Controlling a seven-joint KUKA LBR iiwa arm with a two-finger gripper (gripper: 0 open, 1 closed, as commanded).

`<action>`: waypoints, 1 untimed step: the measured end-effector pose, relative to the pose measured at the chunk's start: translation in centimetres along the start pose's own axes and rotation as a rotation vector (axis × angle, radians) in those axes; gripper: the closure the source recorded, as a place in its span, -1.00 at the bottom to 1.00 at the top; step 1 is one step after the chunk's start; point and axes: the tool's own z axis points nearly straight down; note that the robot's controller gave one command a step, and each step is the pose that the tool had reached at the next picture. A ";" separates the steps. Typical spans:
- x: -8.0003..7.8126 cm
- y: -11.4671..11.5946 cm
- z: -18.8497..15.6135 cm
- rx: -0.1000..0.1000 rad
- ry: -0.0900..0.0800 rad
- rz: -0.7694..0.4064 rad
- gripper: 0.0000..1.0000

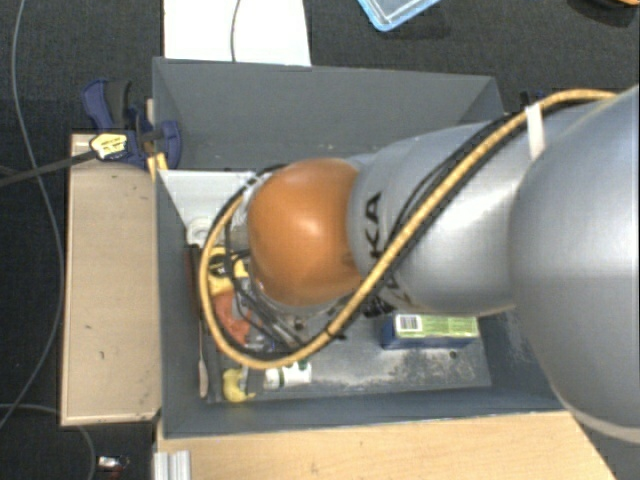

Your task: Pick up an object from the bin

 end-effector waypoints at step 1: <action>-0.2 -0.1 -0.4 -0.002 -0.007 0.006 -1.00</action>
Offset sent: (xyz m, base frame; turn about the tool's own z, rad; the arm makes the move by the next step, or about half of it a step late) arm 0.0295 -0.0963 -0.0735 -0.1798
